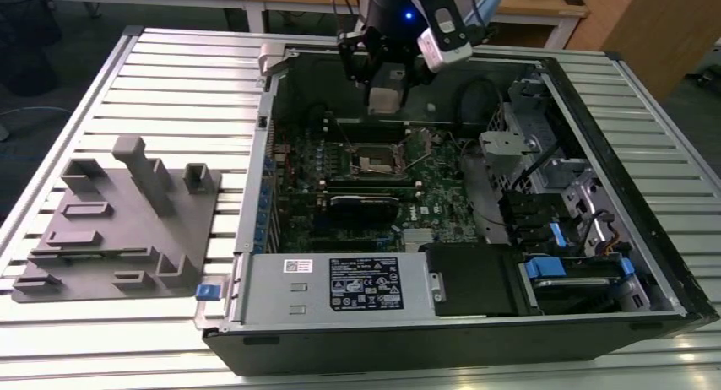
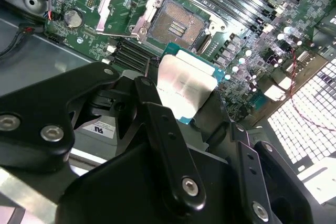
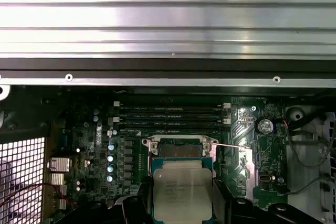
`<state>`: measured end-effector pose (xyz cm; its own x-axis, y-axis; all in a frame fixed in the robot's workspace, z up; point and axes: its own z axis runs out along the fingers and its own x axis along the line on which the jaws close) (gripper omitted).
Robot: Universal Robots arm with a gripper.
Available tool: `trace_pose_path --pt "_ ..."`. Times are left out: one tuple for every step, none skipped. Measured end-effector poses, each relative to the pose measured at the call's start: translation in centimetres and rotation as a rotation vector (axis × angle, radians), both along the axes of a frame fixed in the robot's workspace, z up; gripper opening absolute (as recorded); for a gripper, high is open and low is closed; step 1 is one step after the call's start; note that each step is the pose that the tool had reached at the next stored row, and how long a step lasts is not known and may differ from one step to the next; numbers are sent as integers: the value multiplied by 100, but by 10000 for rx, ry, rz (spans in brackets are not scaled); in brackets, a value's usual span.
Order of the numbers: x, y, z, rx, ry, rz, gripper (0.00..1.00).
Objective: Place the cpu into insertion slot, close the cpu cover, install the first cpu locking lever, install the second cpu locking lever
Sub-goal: 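Place the cpu into insertion slot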
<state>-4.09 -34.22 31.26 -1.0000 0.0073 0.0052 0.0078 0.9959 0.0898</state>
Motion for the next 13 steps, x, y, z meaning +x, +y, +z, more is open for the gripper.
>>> trace_pose_path --pt "0 0 -5 0 0 1 54" --pt "-1 0 -10 0 0 0 54" --pt "-1 -1 -17 0 0 0 54" --pt "-2 -1 -23 0 0 0 54" --pt "-2 -1 -30 0 0 0 54" --pt "-3 -1 -37 0 0 0 54" --pt "-3 -1 -43 0 0 1 54" --pt "-4 -1 -50 0 0 0 54" --pt "-4 -1 -55 0 0 1 54" --pt "-5 -1 -58 -2 1 0 54" --pt "-5 -2 -59 -3 2 0 54" --pt "-5 -1 -62 -1 1 1 54" --pt "-5 -1 -63 -1 0 1 54"
